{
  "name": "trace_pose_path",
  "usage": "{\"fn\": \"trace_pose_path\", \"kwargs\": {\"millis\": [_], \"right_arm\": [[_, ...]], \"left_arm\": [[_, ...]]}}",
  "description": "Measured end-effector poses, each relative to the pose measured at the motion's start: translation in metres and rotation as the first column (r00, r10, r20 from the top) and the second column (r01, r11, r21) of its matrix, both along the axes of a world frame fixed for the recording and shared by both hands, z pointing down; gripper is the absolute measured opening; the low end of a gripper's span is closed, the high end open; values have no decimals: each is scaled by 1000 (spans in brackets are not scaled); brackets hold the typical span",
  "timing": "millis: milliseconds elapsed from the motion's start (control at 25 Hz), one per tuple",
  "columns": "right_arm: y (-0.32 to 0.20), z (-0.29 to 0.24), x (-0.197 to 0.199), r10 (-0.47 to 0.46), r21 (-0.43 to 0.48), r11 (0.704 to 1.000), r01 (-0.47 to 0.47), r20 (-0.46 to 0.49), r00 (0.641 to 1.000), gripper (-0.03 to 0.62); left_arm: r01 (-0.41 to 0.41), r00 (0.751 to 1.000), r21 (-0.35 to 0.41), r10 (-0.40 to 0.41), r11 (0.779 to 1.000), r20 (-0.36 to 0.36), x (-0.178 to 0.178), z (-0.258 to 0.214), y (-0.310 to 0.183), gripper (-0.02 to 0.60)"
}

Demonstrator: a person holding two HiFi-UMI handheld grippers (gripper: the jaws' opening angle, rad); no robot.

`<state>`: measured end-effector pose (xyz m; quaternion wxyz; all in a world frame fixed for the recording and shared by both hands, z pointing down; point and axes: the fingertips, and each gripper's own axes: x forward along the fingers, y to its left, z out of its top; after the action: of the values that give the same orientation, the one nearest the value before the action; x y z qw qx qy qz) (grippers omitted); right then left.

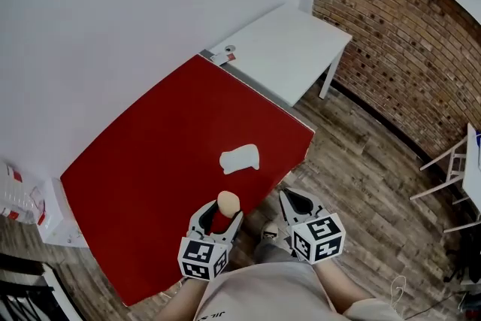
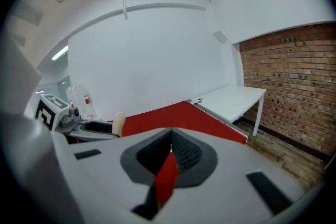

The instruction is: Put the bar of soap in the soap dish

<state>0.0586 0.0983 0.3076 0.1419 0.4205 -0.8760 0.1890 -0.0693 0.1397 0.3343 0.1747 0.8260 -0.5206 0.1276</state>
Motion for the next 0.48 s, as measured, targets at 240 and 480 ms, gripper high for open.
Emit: {"fn": "trace_pose_path", "kwargs": {"millis": [240,480], "right_arm": [[-50,-2,13,-48,-8,999,48,-1,999,3],[-75,4,15,-37,-38,999,37,10,999,3]], "left_arm": [[46,999,12,-46,999,-15,16,-7,-54,261],[50,999,7,-50,999,-14,16,-9,-81,261]]}}
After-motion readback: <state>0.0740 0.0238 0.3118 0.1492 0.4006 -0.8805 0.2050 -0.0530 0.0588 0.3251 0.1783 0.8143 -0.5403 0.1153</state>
